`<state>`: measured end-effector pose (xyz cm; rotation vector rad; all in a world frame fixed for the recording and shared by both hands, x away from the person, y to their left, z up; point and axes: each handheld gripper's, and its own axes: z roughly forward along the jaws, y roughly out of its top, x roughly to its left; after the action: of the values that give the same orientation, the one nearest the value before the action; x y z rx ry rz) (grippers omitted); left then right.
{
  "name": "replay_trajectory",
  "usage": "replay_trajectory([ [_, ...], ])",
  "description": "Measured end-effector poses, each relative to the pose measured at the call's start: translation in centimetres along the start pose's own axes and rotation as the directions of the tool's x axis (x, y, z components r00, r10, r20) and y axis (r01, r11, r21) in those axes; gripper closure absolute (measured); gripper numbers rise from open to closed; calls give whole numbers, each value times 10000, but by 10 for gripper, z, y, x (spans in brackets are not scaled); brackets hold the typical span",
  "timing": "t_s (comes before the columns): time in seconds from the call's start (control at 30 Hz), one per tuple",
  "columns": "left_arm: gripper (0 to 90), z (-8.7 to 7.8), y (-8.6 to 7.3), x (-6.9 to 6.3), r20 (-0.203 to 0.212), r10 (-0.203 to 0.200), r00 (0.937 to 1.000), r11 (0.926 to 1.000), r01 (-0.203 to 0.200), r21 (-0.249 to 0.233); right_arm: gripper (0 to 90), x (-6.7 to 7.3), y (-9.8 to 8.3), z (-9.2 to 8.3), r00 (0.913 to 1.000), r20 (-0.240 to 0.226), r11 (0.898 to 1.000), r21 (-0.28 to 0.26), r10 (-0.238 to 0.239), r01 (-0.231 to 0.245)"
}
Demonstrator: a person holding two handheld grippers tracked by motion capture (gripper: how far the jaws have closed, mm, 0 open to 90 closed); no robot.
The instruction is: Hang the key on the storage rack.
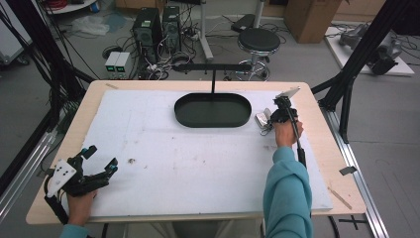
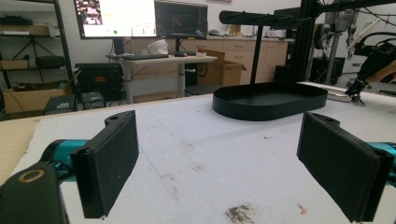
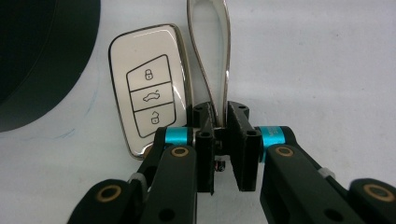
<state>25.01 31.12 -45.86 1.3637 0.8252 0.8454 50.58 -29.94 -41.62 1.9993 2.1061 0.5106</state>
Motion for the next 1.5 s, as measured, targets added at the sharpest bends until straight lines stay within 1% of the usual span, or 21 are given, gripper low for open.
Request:
replay_trajectory([
  [0.1,132,0,0,0,0,-11,10000,10000,11,-6,823,1,0,-1,10000,15,10000,8,-44,44],
  [0.17,132,0,0,0,0,-16,10000,10000,16,0,823,2,0,-2,9999,14,9998,-89,-155,155],
  [0.3,132,0,0,0,4,-9,10000,10000,9,8,823,3,0,-7,9994,-47,9984,-454,-351,348],
  [0.37,132,0,0,0,13,-35,10000,10000,35,11,823,6,0,-11,9993,-91,9968,-706,-374,367],
  [0.43,132,0,0,0,5,-27,10000,10000,27,21,823,7,-1,-15,9983,-127,9938,-963,-568,553],
  [0.53,132,0,0,0,-6,-13,10000,10000,13,10,823,11,-1,-22,9962,-86,9848,-1519,-861,838],
  [0.6,132,0,0,0,-5,-14,10000,10000,14,13,823,13,-2,-28,9947,-160,9770,-1898,-1020,971],
  [0.7,132,0,0,0,-5,-15,10000,10000,15,17,823,17,-4,-35,9930,-294,9650,-2407,-1144,1040],
  [0.77,132,0,0,0,-7,-9,10000,10000,9,15,823,19,-5,-39,9915,-282,9566,-2678,-1269,1148],
  [0.8,132,0,0,0,-7,-9,10000,10000,9,15,823,20,-5,-41,9909,-369,9531,-2804,-1292,1138],
  [0.93,132,0,0,0,5,7,10000,10000,-7,12,822,23,-7,-50,9870,-641,9313,-3449,-1477,1170],
  [0.97,132,0,0,0,4,10,10000,10000,-10,5,823,25,-8,-53,9858,-682,9228,-3666,-1537,1185],
  [1.1,132,0,0,0,4,12,10000,10000,-12,6,823,29,-9,-61,9820,-847,8996,-4203,-1689,1185],
  [1.2,132,0,0,0,4,12,10000,10000,-12,4,823,32,-11,-66,9787,-795,8765,-4630,-1895,1321],
  [1.23,132,0,0,0,3,11,10000,10000,-11,3,823,32,-11,-66,9787,-795,8765,-4630,-1895,1321],
  [1.27,132,0,0,0,3,13,10000,10000,-13,4,823,34,-12,-70,9761,-758,8606,-4892,-2035,1414],
  [1.3,132,0,0,0,3,14,10000,10000,-14,3,823,35,-12,-72,9756,-678,8523,-5018,-2089,1476],
  [1.4,132,0,0,0,8,6,10000,10000,-6,-8,823,37,-14,-78,9742,-583,8224,-5484,-2180,1512],
  [1.43,132,0,0,0,4,19,10000,10000,-19,6,823,38,-14,-80,9723,-608,8134,-5610,-2255,1536],
  [1.47,132,0,0,0,4,19,10000,10000,-19,6,822,38,-14,-81,9719,-681,8099,-5676,-2253,1480],
  [1.5,132,0,0,0,8,6,10000,10000,-6,-9,822,39,-15,-83,9705,-789,8023,-5799,-2279,1412],
])
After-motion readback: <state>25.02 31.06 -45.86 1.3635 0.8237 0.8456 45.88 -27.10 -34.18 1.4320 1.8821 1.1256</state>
